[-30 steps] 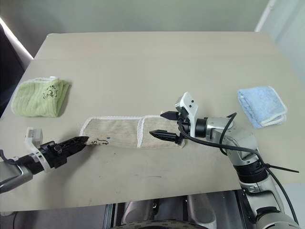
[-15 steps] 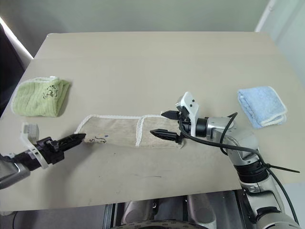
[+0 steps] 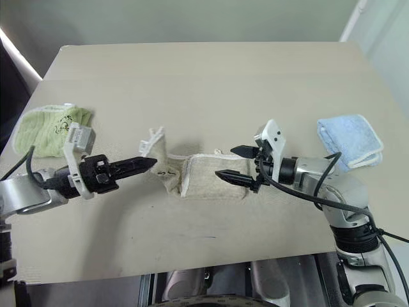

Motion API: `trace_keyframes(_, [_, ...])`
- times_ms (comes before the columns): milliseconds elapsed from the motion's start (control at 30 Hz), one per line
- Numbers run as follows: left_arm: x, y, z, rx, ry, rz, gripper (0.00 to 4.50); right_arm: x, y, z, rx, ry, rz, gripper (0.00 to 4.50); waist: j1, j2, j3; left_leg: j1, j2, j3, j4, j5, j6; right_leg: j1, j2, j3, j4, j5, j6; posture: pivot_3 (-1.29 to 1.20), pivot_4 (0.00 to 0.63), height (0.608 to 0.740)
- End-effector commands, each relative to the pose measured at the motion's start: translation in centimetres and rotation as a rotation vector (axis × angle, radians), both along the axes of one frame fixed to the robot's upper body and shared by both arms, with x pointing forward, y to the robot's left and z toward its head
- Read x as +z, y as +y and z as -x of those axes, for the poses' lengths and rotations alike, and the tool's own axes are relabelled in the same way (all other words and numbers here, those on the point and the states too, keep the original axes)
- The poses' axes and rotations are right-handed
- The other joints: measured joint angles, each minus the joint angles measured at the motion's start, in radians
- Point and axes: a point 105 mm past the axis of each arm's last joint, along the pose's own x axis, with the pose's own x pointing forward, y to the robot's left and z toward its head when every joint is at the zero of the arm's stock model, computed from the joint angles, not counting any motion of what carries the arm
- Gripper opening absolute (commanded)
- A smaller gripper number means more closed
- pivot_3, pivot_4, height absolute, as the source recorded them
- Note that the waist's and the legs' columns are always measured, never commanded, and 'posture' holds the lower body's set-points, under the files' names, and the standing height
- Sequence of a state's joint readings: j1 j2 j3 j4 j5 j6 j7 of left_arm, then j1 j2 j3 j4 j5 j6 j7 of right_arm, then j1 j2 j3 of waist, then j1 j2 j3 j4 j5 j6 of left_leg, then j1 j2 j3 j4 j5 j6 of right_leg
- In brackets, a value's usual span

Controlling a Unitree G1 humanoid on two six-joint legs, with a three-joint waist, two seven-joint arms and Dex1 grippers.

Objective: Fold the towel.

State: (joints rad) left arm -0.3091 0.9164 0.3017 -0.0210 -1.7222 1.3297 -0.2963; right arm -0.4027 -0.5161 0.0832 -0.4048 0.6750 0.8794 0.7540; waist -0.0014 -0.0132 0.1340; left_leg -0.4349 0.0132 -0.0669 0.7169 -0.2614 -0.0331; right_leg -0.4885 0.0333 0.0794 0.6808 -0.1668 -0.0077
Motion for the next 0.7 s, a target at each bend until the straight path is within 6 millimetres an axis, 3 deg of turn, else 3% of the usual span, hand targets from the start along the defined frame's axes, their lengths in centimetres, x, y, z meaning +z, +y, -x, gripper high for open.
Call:
trace_keyframes(33, [0.7, -1.6, -0.1, -0.097, -0.032, 0.009, 0.03, 1.4, -0.2, 0.3, -0.012, -0.052, -0.025, 4.50, 0.000, 0.000, 0.000, 0.000, 0.000, 0.000, 0.000, 0.000, 0.001, 0.000, 0.000, 0.000, 0.000, 0.000, 0.000, 0.00, 0.150, 0.703])
trace_keyframes(400, [0.5, -5.8, -0.8, -0.302, -0.009, 0.032, 0.03, 1.7, -2.1, 0.2, -0.120, -0.063, -0.020, 4.50, 0.002, 0.000, 0.000, 0.000, 0.000, 0.000, 0.000, 0.002, 0.003, 0.003, 0.000, 0.000, -0.001, -0.001, 0.004, 0.00, 0.150, 0.703])
trace_keyframes(700, [-2.3, -9.4, -1.5, -0.417, 0.052, -0.015, 0.03, 1.4, -3.2, 0.1, -0.192, -0.073, -0.002, 4.50, 0.006, -0.001, 0.000, 0.000, 0.000, 0.000, 0.001, 0.003, 0.006, 0.007, -0.001, 0.000, -0.001, -0.006, 0.017, 0.00, 0.150, 0.703])
